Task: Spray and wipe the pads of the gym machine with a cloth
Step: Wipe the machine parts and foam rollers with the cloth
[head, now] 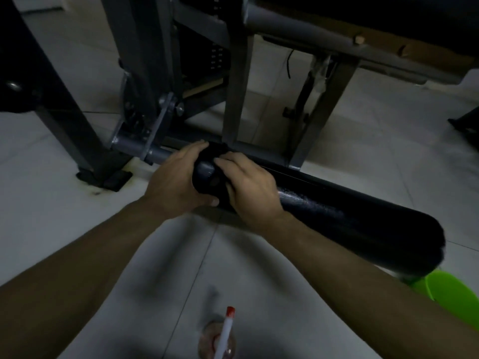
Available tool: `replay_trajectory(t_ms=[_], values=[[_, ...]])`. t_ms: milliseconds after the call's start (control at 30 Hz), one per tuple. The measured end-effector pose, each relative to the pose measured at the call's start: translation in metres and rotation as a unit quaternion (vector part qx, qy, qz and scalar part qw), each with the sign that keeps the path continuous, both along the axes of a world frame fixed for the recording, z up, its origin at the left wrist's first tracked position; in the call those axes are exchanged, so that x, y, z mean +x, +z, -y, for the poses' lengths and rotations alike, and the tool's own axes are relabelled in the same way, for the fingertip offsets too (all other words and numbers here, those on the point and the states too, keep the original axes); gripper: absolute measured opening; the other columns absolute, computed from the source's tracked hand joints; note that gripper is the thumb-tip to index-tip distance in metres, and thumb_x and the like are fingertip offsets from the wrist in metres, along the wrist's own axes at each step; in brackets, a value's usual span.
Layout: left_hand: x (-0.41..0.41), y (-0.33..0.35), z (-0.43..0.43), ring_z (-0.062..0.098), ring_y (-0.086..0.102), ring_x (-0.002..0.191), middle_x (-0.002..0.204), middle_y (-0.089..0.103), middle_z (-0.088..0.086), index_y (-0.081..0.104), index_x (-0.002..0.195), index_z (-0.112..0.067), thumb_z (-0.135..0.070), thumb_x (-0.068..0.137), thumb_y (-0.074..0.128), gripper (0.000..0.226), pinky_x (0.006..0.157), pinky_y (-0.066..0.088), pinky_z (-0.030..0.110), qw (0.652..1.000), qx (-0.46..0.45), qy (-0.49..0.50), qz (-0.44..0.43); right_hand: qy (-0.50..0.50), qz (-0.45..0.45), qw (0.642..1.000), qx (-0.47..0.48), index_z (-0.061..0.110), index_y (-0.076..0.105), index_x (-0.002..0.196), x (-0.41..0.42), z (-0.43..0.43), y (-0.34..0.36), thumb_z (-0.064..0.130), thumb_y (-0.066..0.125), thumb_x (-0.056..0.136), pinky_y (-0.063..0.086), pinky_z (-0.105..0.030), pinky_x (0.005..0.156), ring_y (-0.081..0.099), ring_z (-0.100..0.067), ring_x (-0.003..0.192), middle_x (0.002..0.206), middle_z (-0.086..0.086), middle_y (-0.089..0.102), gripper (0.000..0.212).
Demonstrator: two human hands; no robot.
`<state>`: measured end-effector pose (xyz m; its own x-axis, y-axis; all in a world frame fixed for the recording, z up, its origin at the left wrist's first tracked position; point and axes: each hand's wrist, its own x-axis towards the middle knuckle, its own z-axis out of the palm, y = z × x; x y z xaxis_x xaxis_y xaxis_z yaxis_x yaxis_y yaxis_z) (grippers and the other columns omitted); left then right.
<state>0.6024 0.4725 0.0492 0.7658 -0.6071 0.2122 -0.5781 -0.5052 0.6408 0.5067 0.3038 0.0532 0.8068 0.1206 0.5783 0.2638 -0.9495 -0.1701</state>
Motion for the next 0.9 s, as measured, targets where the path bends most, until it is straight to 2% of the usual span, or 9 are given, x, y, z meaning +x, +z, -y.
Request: replay_trajectory(t_ms=[100, 167, 300, 400, 500, 667, 733, 800, 900], values=[[0.007, -0.002, -0.012, 0.019, 0.055, 0.13, 0.141, 0.057, -0.006, 0.038, 0.148, -0.033, -0.061, 0.044, 0.087, 0.118, 0.102, 0.051, 0.049, 0.997, -0.038, -0.002, -0.061, 0.011, -0.022, 0.999, 0.021, 0.007, 0.07, 0.123, 0.037, -0.034, 0.01, 0.016, 0.065, 0.083, 0.058, -0.043, 0.078, 0.067, -0.036, 0.104, 0.12, -0.014, 0.067, 0.041], [0.009, -0.003, -0.017, 0.016, 0.056, 0.124, 0.134, 0.059, -0.009, 0.041, 0.146, -0.036, -0.057, 0.047, 0.089, 0.112, 0.101, 0.052, 0.045, 0.999, -0.019, 0.008, -0.05, 0.016, -0.032, 0.999, -0.009, 0.011, 0.071, 0.121, 0.03, -0.026, 0.014, 0.015, 0.063, 0.084, 0.058, -0.043, 0.076, 0.067, -0.035, 0.104, 0.121, -0.011, 0.067, 0.038], [0.012, -0.007, -0.02, 0.021, 0.046, 0.136, 0.144, 0.054, -0.005, 0.041, 0.151, -0.033, -0.063, 0.046, 0.083, 0.117, 0.11, 0.044, 0.044, 1.0, 0.001, 0.025, -0.009, 0.004, -0.025, 0.997, -0.079, 0.013, 0.071, 0.122, -0.021, 0.033, 0.019, 0.003, 0.058, 0.089, 0.059, -0.043, 0.083, 0.067, -0.032, 0.112, 0.128, -0.006, 0.066, 0.037], [0.015, -0.01, -0.019, 0.022, 0.044, 0.139, 0.146, 0.054, -0.005, 0.04, 0.152, -0.036, -0.071, 0.041, 0.076, 0.121, 0.111, 0.043, 0.05, 0.999, -0.007, 0.027, -0.026, -0.046, -0.007, 0.998, -0.053, 0.012, 0.07, 0.125, -0.044, 0.055, 0.018, 0.002, 0.061, 0.09, 0.059, -0.043, 0.084, 0.068, -0.029, 0.111, 0.128, -0.005, 0.065, 0.037], [0.013, -0.009, -0.019, 0.023, 0.046, 0.138, 0.146, 0.054, -0.004, 0.04, 0.151, -0.037, -0.071, 0.043, 0.076, 0.119, 0.11, 0.045, 0.05, 0.999, -0.012, 0.028, -0.032, -0.047, -0.002, 0.999, -0.02, 0.011, 0.07, 0.124, -0.018, 0.017, 0.011, 0.007, 0.057, 0.089, 0.06, -0.043, 0.08, 0.068, -0.031, 0.106, 0.126, -0.006, 0.065, 0.038], [0.011, -0.014, -0.023, 0.026, 0.058, 0.118, 0.122, 0.063, -0.001, 0.06, 0.129, -0.019, -0.068, 0.057, 0.071, 0.088, 0.097, 0.052, 0.049, 0.999, -0.023, 0.026, -0.003, 0.012, -0.023, 0.999, -0.026, 0.01, 0.071, 0.117, 0.038, -0.047, 0.009, 0.015, 0.068, 0.086, 0.058, -0.042, 0.068, 0.067, -0.029, 0.097, 0.118, -0.01, 0.065, 0.031], [0.001, -0.011, -0.02, 0.031, 0.049, 0.133, 0.14, 0.056, 0.005, 0.052, 0.141, -0.02, -0.067, 0.059, 0.078, 0.098, 0.108, 0.045, 0.05, 0.998, 0.0, 0.05, 0.034, 0.025, -0.036, 0.997, -0.057, 0.011, 0.071, 0.119, 0.023, -0.028, 0.011, 0.015, 0.065, 0.086, 0.058, -0.04, 0.074, 0.066, -0.03, 0.105, 0.122, -0.01, 0.065, 0.034], [-0.016, -0.003, -0.006, 0.03, 0.023, 0.153, 0.165, 0.029, 0.006, 0.031, 0.157, -0.02, -0.062, 0.06, 0.087, 0.119, 0.12, 0.028, 0.051, 0.994, 0.04, 0.051, 0.087, 0.024, -0.033, 0.996, -0.075, 0.009, 0.071, 0.121, -0.008, 0.008, 0.01, 0.007, 0.06, 0.087, 0.058, -0.04, 0.086, 0.065, -0.03, 0.118, 0.126, -0.011, 0.066, 0.036], [-0.046, 0.008, 0.035, 0.025, 0.012, 0.156, 0.17, 0.017, 0.002, 0.025, 0.16, -0.021, -0.058, 0.06, 0.088, 0.124, 0.123, 0.02, 0.046, 0.981, 0.084, -0.039, 0.168, -0.03, -0.023, 0.996, -0.083, 0.007, 0.07, 0.124, -0.064, 0.064, 0.008, -0.002, 0.054, 0.085, 0.057, -0.04, 0.095, 0.061, -0.029, 0.129, 0.132, -0.011, 0.065, 0.044]])
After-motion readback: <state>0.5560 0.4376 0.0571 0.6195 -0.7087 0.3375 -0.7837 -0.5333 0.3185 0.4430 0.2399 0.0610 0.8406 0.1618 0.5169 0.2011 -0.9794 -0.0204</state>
